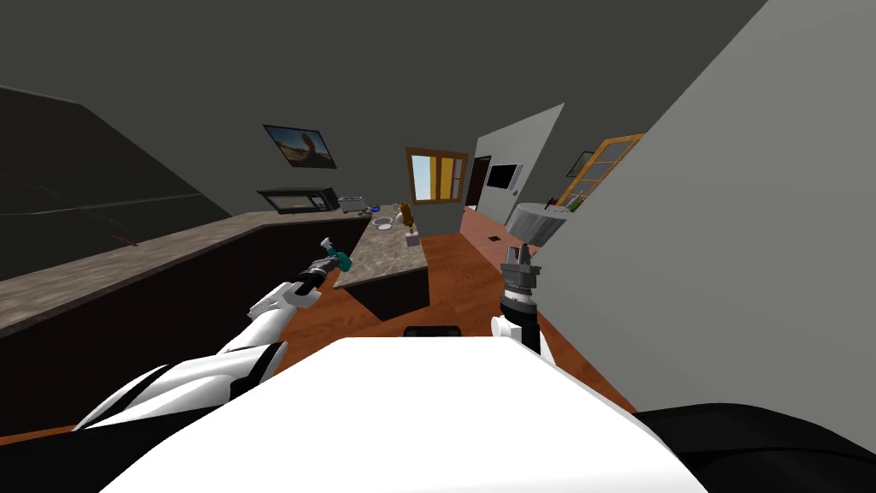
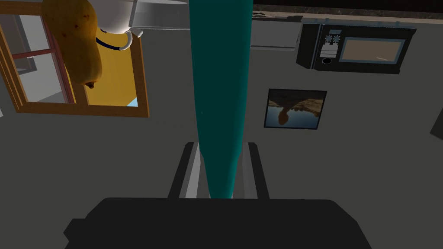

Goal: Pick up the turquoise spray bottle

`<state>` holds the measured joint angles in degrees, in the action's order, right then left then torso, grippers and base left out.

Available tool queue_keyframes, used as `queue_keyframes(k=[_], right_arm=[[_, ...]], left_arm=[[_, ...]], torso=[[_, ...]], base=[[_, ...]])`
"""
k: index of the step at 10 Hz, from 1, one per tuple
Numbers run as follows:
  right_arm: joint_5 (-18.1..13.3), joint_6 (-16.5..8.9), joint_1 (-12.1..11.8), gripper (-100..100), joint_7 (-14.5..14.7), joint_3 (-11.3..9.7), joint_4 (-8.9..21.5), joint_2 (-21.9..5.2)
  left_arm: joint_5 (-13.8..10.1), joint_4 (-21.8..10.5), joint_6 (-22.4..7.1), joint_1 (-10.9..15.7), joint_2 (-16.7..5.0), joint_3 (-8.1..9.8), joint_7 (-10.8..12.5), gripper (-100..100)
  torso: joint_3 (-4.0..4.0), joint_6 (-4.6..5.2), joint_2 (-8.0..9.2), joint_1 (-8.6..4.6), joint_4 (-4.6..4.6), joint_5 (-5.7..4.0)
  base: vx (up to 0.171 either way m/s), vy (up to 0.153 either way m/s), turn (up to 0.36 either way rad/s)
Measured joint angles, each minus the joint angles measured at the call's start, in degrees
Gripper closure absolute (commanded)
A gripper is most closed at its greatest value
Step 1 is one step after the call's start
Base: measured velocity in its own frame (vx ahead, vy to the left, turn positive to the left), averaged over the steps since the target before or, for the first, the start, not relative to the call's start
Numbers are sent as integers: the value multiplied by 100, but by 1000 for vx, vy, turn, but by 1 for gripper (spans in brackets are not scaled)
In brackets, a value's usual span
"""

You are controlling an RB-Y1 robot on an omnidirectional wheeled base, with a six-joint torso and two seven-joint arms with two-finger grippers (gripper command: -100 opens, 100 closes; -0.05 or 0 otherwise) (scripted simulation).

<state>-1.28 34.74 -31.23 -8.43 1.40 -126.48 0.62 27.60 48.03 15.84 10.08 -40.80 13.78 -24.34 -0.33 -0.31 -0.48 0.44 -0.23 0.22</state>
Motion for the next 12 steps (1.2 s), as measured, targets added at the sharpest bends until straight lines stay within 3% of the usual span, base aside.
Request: queue_keyframes(k=[11, 12], right_arm=[[0, 0, 2, 0, 0, 0, 0, 0], [0, 0, 2, 0, 0, 0, 0, 0]], left_arm=[[108, 1880, -12, -1730, 116, 230, 456, 100], [109, 2007, -24, -1799, 121, 232, 461, 100]], torso=[[-17, 22, -7, 16, -22, 28], [-10, 28, 5, 14, -19, 29]], base=[[76, -2, 52], [89, -12, 117]])
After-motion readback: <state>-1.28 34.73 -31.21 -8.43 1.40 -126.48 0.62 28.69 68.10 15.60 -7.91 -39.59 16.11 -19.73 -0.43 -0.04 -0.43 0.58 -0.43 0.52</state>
